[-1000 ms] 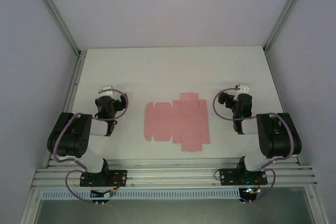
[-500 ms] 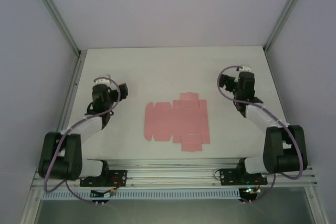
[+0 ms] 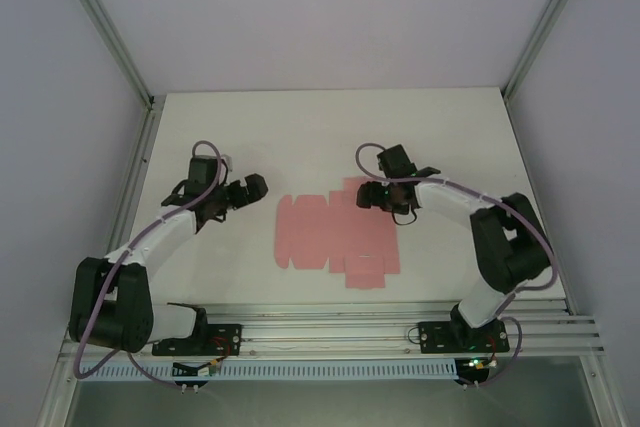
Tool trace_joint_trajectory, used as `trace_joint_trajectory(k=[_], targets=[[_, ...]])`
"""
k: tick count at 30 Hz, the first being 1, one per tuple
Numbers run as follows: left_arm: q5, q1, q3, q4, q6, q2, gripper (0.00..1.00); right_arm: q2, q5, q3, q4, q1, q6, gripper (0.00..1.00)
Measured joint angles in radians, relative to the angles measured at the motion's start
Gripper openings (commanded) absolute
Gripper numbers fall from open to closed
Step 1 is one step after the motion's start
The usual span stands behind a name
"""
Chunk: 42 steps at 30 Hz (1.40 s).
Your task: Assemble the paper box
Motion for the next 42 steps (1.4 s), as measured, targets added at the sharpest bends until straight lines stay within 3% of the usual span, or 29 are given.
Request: trace_joint_trajectory(k=[12, 32, 38, 42], targets=[[0.241, -0.053, -0.047, 0.039, -0.068, 0.182, 0.98, 0.055, -0.019, -0.008, 0.036, -0.024, 0.081, 0.71], [0.274, -0.069, -0.020, 0.089, -0.141, 0.271, 0.87, 0.071, -0.087, -0.051, 0.231, -0.036, 0.107, 0.70], [0.347, -0.083, -0.024, 0.176, -0.169, 0.275, 0.86, 0.071, -0.086, -0.060, 0.256, -0.040, 0.106, 0.70], [0.460, -0.184, -0.024, 0.298, -0.170, 0.298, 0.83, 0.071, -0.092, -0.064, 0.269, -0.041, 0.106, 0.70]])
